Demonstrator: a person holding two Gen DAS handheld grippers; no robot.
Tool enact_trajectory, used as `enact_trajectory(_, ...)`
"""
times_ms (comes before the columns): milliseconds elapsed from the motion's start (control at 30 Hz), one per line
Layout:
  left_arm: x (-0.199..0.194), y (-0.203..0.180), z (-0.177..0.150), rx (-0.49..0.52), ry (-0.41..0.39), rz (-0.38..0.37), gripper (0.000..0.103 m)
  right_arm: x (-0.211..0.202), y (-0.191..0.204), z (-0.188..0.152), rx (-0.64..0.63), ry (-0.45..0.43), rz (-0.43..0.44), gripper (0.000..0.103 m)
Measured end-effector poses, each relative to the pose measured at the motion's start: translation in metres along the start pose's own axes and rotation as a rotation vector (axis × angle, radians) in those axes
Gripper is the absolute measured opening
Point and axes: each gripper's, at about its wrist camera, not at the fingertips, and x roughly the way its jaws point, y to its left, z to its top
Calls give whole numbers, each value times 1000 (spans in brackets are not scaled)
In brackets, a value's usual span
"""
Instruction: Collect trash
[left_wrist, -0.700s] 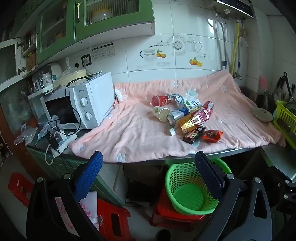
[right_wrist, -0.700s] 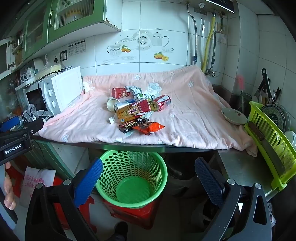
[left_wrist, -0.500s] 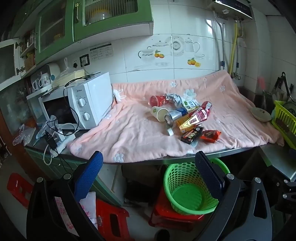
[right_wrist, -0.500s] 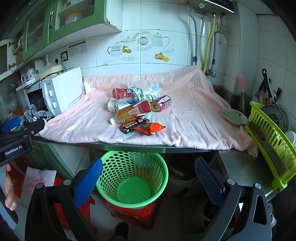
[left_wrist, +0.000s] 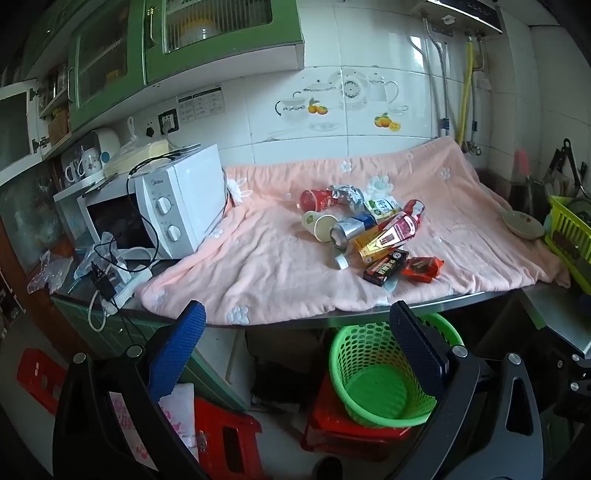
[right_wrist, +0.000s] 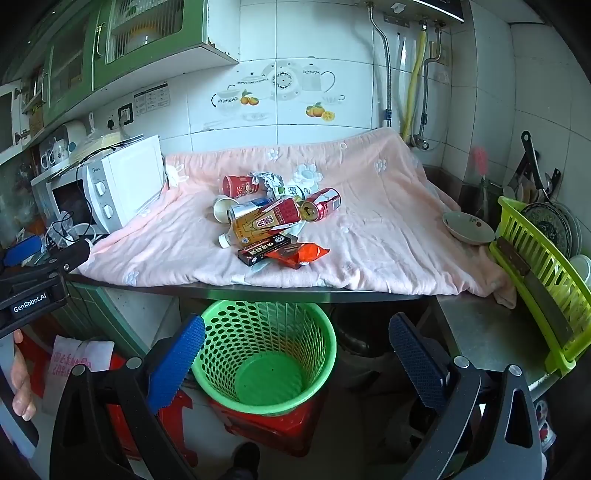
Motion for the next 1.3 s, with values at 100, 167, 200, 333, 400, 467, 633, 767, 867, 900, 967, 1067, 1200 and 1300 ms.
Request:
enact_trajectory(100,2,2,-1,-6,4,-2,98,2,-1,-1,-4,-1,9,97)
enact_trajectory(167,3,3,-3,-5,4,-2,98,2,2,-1,-13,-2,4,97)
enact_trajectory(200,4,3,-3,-5,4,0,98,3,2,-1,-14,-2,7,97)
enact_trajectory(333,4,4,-4,-8,3,0,98,3,3,-1,-16,-2,8,97)
enact_trajectory(400,4,4,-5,-8,4,-1,98,3,4,0,-17,-3,9,97)
enact_trajectory(467,5,4,-5,-8,5,0,98,2,3,0,-18,-3,10,97)
enact_trajectory(633,6,4,-6,-6,6,-1,98,2,4,-1,-17,-2,9,97)
enact_trajectory(767,6,4,-6,-6,6,-1,98,2,4,-1,-18,-3,10,97)
enact_trajectory(867,6,4,-6,-6,6,0,98,2,5,-1,-18,-2,11,97)
enact_trajectory(900,6,4,-6,-5,7,-1,98,2,5,-1,-18,-1,14,97)
enact_trajectory(967,6,4,-6,-6,8,-2,98,3,6,-1,-21,-2,12,97)
enact_trajectory(1067,6,4,-5,-6,7,-1,98,4,7,-1,-20,-1,15,97)
enact_trajectory(1200,7,3,-5,-6,8,1,98,5,8,-1,-22,1,15,97)
enact_trajectory(1300,7,3,-5,-7,8,2,98,5,7,-1,-21,0,16,97)
